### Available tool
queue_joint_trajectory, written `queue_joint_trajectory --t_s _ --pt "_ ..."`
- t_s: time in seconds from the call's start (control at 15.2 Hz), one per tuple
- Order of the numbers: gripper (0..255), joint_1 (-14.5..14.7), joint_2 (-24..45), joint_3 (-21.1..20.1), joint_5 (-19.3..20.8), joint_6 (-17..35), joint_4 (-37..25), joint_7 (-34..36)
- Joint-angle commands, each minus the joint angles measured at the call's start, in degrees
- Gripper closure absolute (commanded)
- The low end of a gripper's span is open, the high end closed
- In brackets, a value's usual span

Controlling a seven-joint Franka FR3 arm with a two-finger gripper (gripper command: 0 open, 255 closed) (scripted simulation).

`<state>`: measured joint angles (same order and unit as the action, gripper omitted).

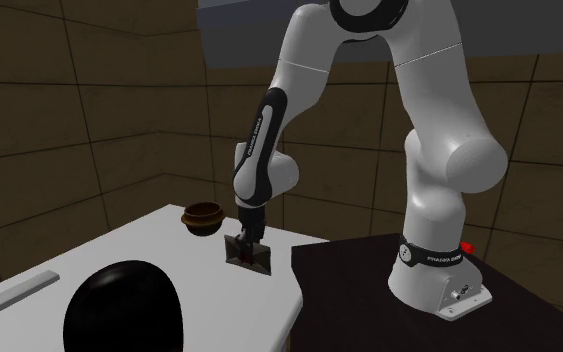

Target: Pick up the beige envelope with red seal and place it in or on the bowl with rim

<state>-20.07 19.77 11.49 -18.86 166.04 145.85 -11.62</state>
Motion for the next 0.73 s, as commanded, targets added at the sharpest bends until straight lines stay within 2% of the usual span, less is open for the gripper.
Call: queue_joint_trajectory --t_s 0.0,0.46,0.66 --pt "255 0.0 0.0 0.0 0.0 0.0 0.0 0.0" --pt "255 0.0 0.01 -0.01 -0.01 0.01 0.0 0.0" --pt "255 1.68 -2.79 2.13 2.12 -2.09 0.71 1.68"
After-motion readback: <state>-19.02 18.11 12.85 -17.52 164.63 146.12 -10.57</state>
